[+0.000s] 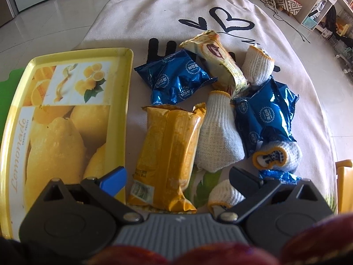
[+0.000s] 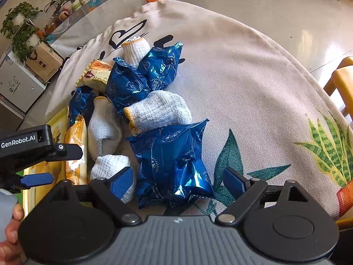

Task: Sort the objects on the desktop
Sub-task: 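Lower the right tool onto the large blue foil packet while the left tool approaches the yellow packet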

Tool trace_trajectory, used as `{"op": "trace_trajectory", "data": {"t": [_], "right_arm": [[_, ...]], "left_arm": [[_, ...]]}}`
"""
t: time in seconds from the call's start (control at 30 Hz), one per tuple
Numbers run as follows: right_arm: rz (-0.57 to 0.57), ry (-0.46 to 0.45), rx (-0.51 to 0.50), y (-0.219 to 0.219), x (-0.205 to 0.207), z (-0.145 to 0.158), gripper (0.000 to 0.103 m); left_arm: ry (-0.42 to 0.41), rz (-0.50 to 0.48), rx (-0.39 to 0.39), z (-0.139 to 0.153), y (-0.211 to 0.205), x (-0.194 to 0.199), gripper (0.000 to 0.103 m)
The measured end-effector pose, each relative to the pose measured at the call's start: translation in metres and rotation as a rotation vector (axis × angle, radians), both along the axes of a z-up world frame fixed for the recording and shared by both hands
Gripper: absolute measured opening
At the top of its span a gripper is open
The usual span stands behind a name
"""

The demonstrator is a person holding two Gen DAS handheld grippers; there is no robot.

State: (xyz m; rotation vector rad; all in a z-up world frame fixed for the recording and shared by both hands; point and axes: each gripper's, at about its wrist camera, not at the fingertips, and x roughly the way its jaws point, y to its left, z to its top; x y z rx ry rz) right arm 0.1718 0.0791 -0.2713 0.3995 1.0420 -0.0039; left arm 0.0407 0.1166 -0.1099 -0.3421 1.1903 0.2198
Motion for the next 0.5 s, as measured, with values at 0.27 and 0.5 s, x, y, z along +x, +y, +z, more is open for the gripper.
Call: {"op": "trace_trajectory", "data": {"t": [0.27, 0.5], "right_arm": [[0.001, 0.003, 0.009, -0.001, 0.001, -0.002, 0.088], [-0.018, 0.013, 0.027, -0.005, 0.002, -0.004, 0.088]], "left_arm": [[0.02, -0.001, 0.035, -0.008, -0.001, 0.002, 0.102], [0.038, -0.056, 0.098, -0.016, -0.011, 0.007, 0.102]]}}
